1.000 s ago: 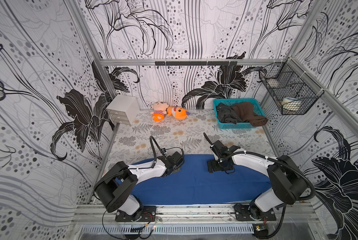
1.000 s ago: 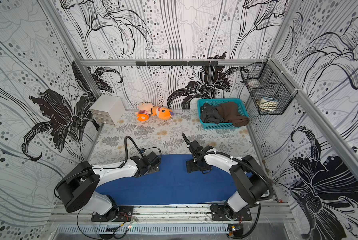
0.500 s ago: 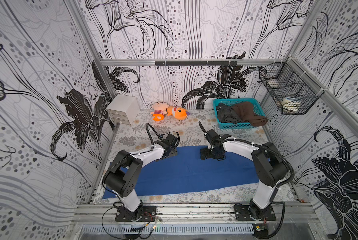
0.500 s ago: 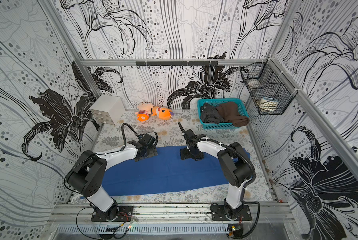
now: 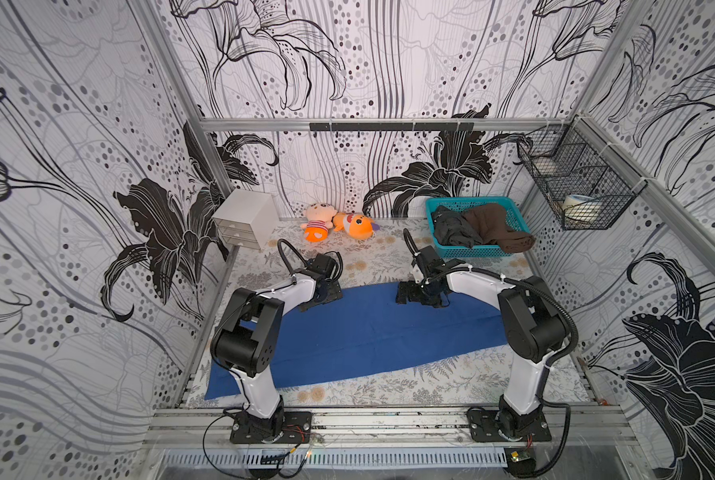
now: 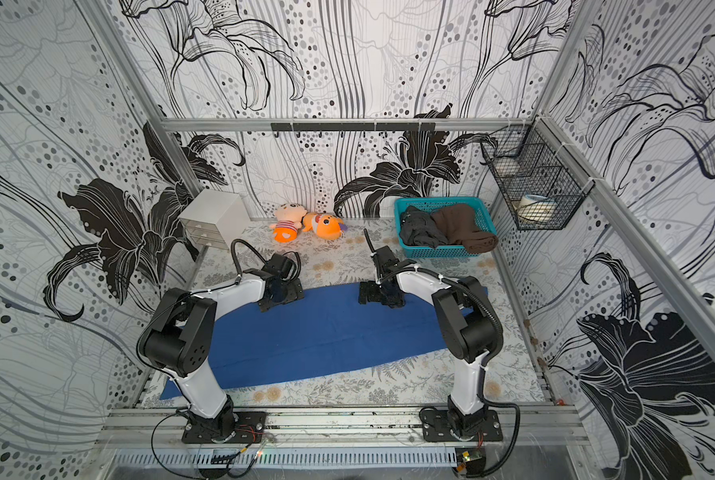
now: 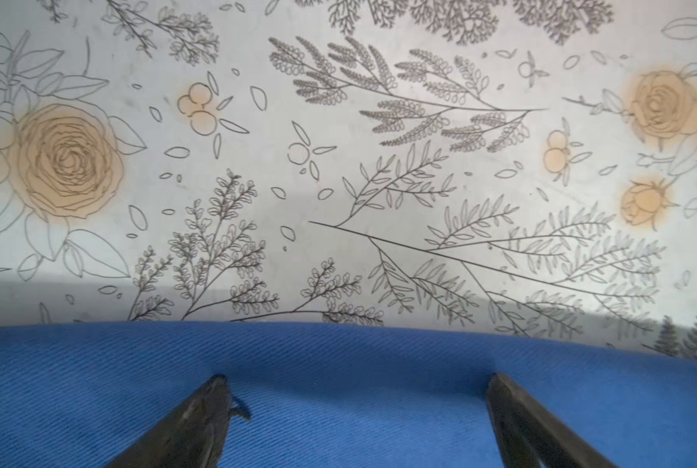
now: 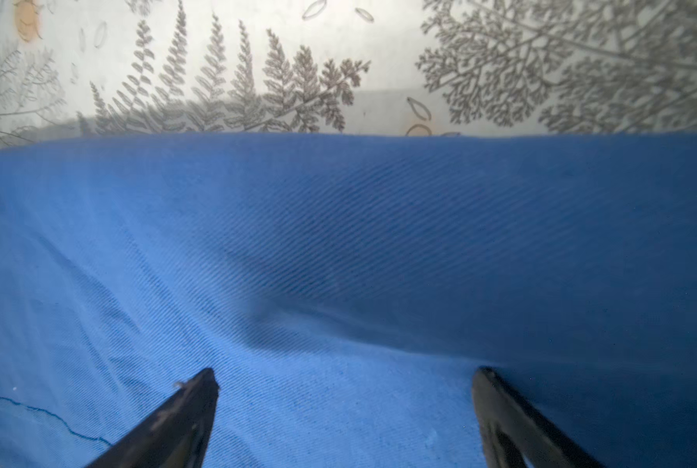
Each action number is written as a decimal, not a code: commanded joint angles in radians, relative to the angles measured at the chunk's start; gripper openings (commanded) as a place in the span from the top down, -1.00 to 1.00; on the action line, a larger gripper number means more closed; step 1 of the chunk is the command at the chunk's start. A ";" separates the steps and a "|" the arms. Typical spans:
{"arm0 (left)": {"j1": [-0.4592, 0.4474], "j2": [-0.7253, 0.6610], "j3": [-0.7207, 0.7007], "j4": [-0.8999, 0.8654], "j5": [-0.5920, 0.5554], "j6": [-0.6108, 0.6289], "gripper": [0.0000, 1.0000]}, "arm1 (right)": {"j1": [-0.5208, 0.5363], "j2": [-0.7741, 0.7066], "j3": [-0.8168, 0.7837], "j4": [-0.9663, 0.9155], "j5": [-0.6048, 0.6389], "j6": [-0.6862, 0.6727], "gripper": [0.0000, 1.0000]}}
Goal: Roll up the long pants
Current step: Move the long pant to the center of the board.
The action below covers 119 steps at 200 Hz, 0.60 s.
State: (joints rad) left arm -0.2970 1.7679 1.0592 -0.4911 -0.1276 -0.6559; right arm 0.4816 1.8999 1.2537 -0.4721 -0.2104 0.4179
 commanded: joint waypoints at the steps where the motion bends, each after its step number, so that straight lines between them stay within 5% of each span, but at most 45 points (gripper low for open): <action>1: -0.026 -0.073 -0.013 -0.007 0.013 -0.017 -0.98 | 0.000 0.015 -0.047 0.005 -0.016 -0.022 -0.98; 74: -0.069 -0.360 -0.354 0.036 0.003 -0.234 -0.98 | 0.000 -0.023 -0.089 0.030 -0.020 -0.021 -0.99; 119: -0.066 -0.271 -0.403 0.093 -0.021 -0.307 -0.98 | 0.000 -0.035 -0.126 0.048 -0.021 -0.018 -0.99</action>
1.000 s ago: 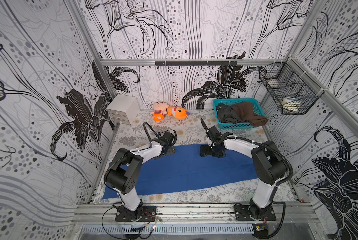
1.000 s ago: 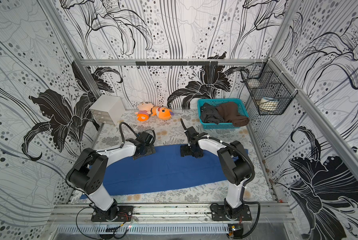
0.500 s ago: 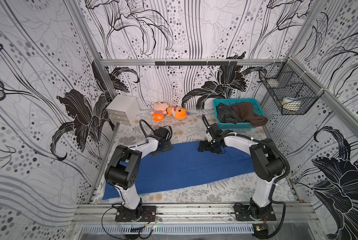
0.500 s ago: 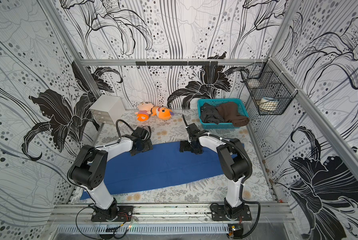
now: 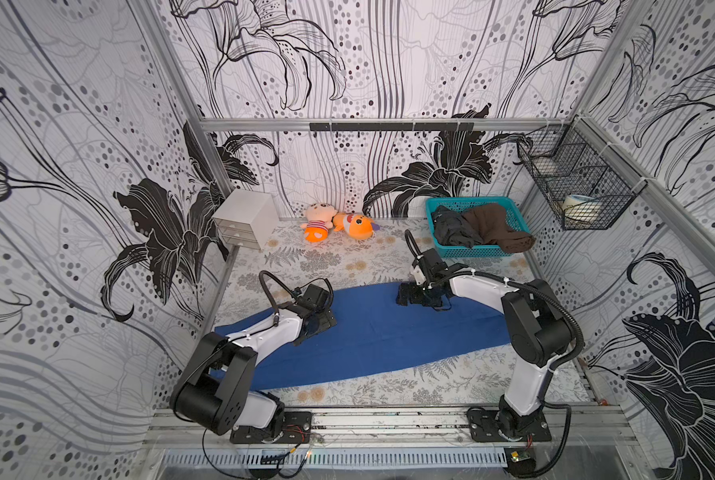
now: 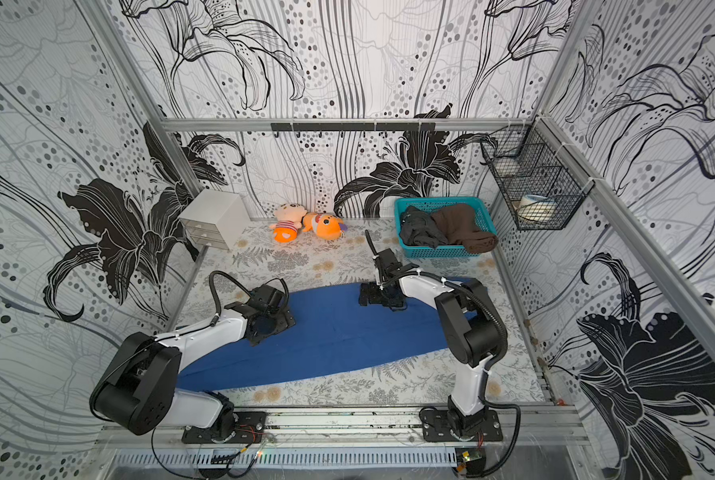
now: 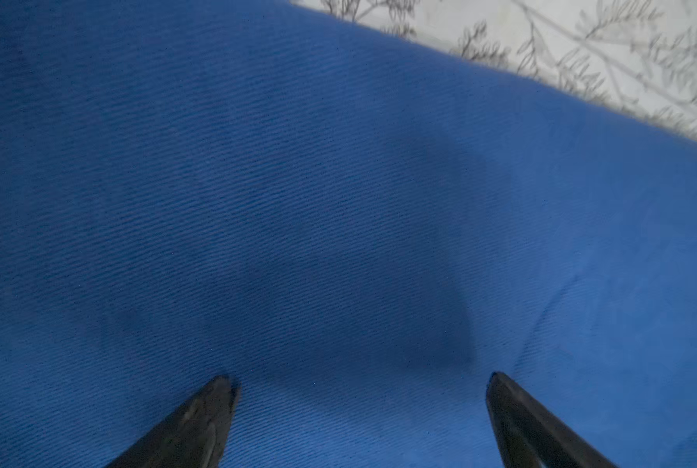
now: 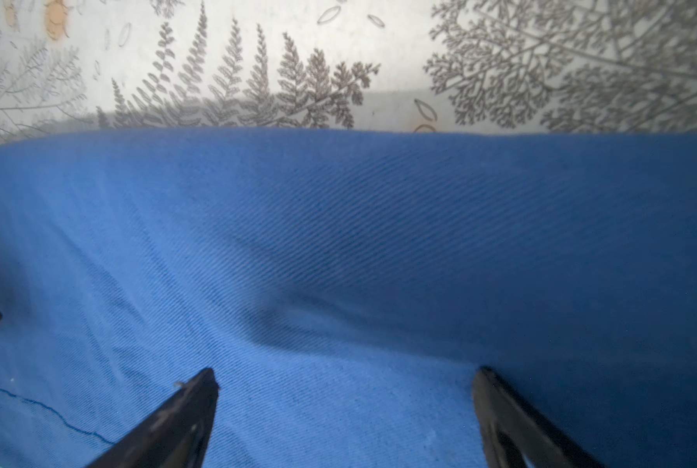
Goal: Roll up the long pants
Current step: Move the long pant to the center of the board, then fold the long pant at the center of the board.
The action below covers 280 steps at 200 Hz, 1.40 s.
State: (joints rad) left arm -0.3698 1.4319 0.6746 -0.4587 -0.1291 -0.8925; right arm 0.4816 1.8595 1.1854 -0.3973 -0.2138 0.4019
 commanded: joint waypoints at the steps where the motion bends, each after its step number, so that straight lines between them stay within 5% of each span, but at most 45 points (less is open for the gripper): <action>1: 0.007 0.068 -0.017 0.063 -0.019 -0.069 -0.98 | 0.000 0.005 -0.060 -0.027 -0.019 -0.002 -0.99; 74: 0.169 0.333 0.115 0.153 0.101 0.087 -0.98 | 0.005 -0.078 -0.230 0.068 -0.035 0.058 -0.98; 119: 0.165 0.262 0.156 0.103 0.118 0.123 -0.98 | 0.005 -0.138 -0.124 -0.040 0.101 -0.049 -0.99; 161: 0.038 0.125 0.269 -0.101 -0.006 0.187 -0.98 | 0.022 -0.294 -0.052 -0.148 0.172 -0.150 -0.98; 209: -0.208 0.148 0.403 -0.347 -0.210 0.225 -0.98 | 0.255 -0.334 -0.107 -0.282 0.449 -0.269 -0.99; 280: -0.224 0.018 0.257 -0.346 -0.186 0.170 -0.98 | 0.324 -0.300 -0.205 -0.254 0.537 -0.272 -0.97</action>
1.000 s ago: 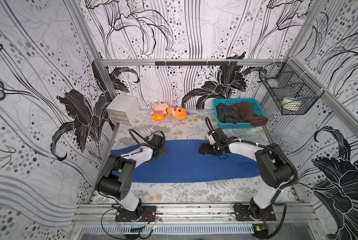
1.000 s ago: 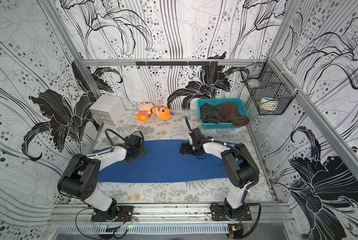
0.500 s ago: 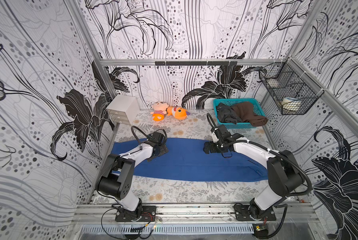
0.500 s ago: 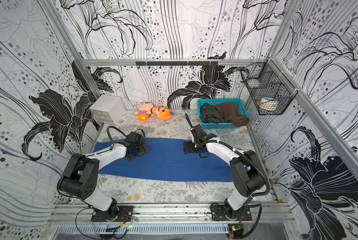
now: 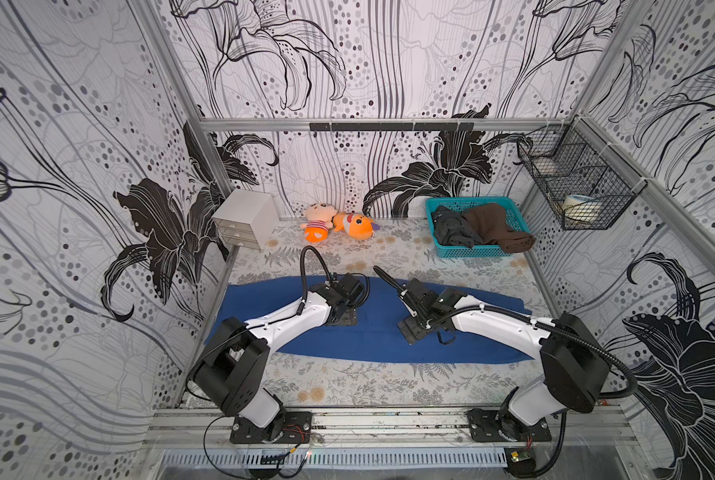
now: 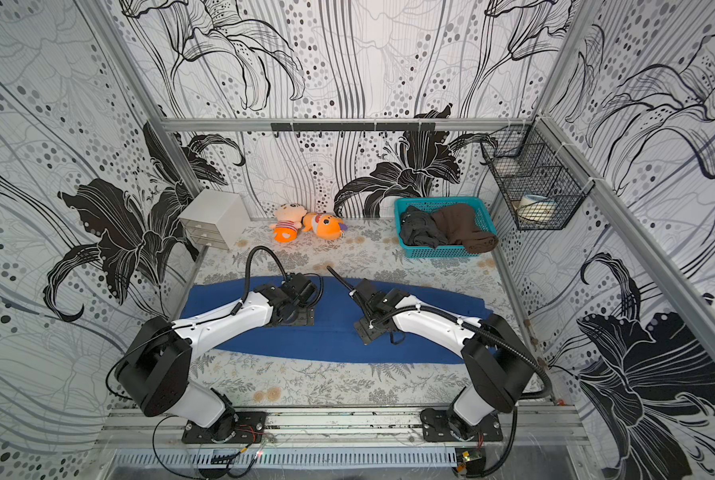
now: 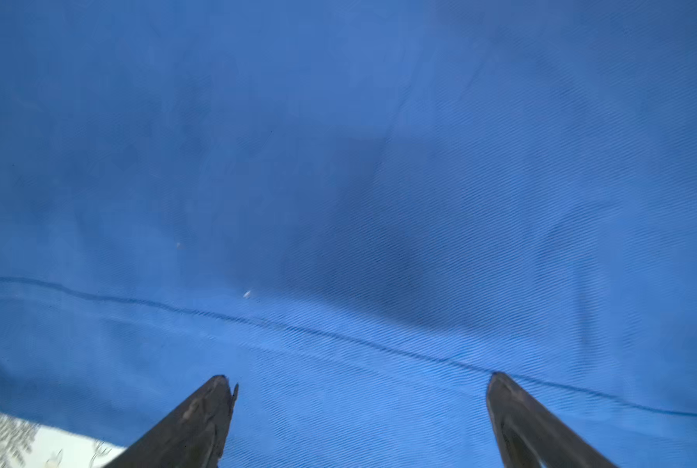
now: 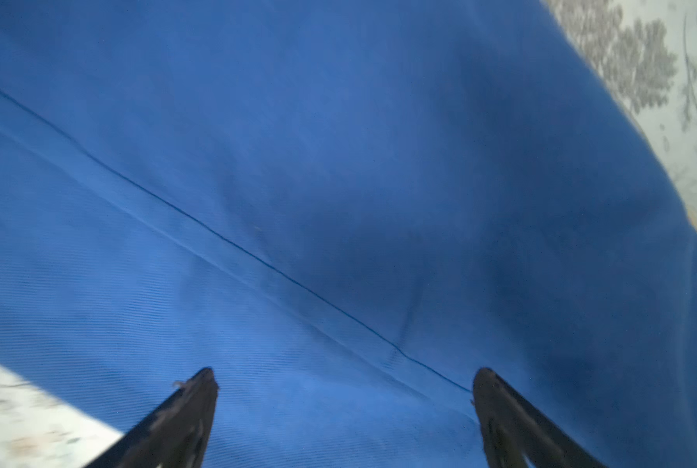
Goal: Roll up the long pants
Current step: Fold the long pant at the center of the board.
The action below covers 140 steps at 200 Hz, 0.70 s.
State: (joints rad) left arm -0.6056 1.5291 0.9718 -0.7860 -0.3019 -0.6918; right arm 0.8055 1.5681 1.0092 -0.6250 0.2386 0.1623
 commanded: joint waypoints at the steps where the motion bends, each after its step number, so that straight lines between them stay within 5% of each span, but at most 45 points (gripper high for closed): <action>1: 0.013 -0.083 -0.043 -0.018 -0.011 -0.031 -0.97 | 0.000 -0.008 -0.028 -0.027 0.087 -0.033 -0.97; 40: 0.178 -0.210 -0.194 0.123 0.158 -0.023 -0.98 | 0.000 0.027 -0.003 -0.024 0.079 -0.069 -0.93; 59: 0.229 -0.249 -0.219 0.132 0.185 -0.007 -0.98 | 0.000 0.046 0.009 -0.023 0.066 -0.084 -0.73; 140: 0.288 -0.238 -0.223 0.172 0.255 0.030 -0.97 | 0.003 0.081 0.031 -0.031 0.010 -0.117 -0.68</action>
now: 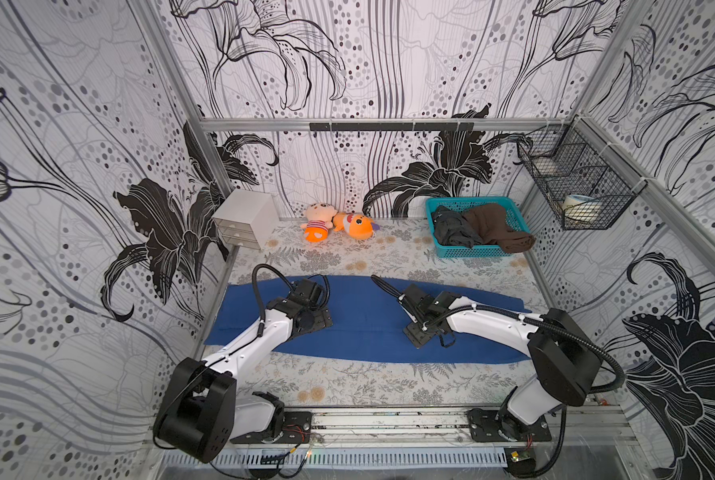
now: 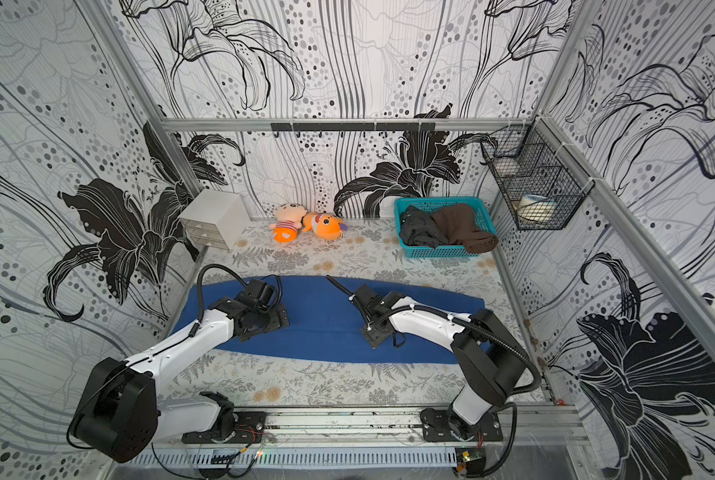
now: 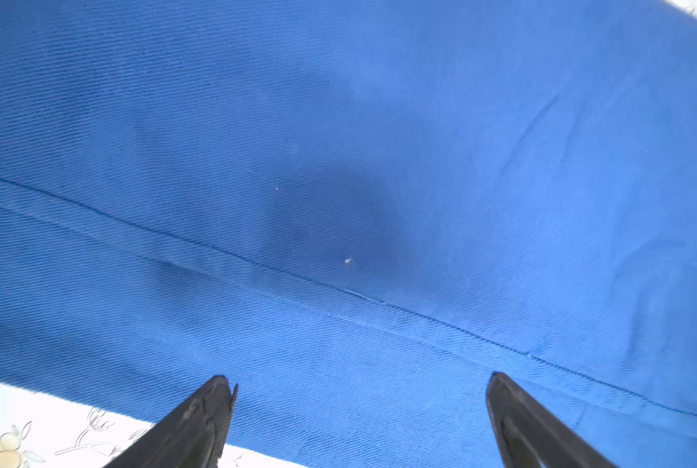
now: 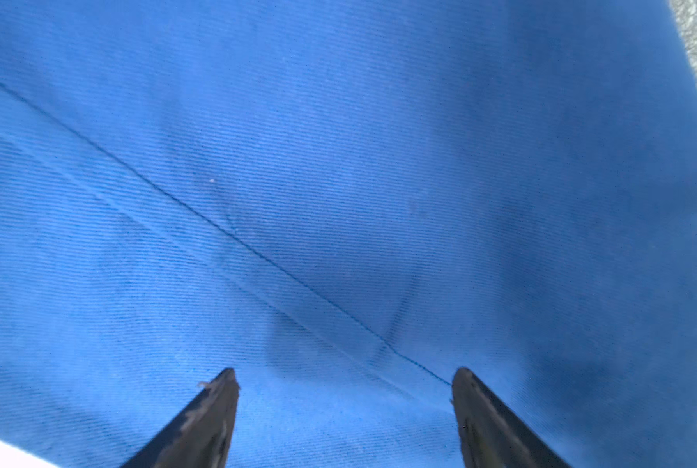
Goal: Roll up the long pants
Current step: Fold the long pant at the center of the board.
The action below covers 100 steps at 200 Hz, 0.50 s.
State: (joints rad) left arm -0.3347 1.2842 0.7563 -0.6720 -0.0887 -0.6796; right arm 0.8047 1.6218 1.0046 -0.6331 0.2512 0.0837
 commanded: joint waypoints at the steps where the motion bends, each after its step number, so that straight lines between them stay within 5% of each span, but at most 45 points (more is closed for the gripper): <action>1: 0.017 0.009 -0.008 0.059 0.042 0.017 -0.98 | 0.004 0.028 0.037 -0.023 -0.003 -0.039 -0.68; 100: 0.026 0.023 -0.010 0.069 0.050 0.025 -0.98 | 0.004 0.176 0.122 -0.014 0.041 -0.087 -0.55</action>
State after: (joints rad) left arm -0.3141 1.3144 0.7547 -0.6243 -0.0425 -0.6727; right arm 0.8047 1.7771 1.1049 -0.6323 0.2592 0.0299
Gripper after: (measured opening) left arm 0.988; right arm 0.801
